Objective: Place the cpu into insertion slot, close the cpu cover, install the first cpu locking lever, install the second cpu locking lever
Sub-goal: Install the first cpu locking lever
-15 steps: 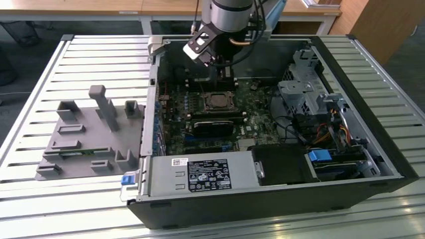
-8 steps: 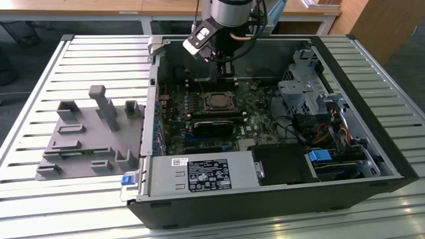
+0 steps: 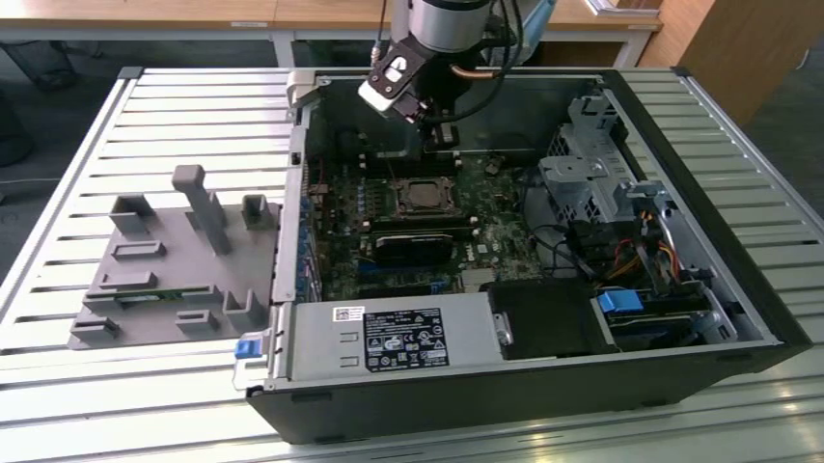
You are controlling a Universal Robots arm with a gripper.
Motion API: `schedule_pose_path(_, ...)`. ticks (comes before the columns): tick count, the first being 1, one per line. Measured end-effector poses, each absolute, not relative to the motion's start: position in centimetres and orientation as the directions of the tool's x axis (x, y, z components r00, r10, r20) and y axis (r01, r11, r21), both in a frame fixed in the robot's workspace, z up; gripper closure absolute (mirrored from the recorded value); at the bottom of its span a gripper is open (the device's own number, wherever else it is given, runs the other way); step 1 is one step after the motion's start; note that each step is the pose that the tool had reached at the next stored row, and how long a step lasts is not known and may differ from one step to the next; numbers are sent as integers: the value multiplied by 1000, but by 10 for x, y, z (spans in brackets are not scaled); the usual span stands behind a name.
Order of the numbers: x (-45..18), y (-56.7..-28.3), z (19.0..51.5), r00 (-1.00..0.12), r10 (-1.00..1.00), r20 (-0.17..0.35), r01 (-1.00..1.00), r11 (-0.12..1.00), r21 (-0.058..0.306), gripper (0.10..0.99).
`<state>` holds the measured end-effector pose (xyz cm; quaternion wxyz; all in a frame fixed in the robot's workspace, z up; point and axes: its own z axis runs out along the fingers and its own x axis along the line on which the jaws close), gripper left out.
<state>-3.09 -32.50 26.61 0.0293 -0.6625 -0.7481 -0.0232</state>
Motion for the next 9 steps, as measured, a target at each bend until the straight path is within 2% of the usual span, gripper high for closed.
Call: schedule_pose_path(9,-31,-325,266,-227,971,75,974,228,-4,969)
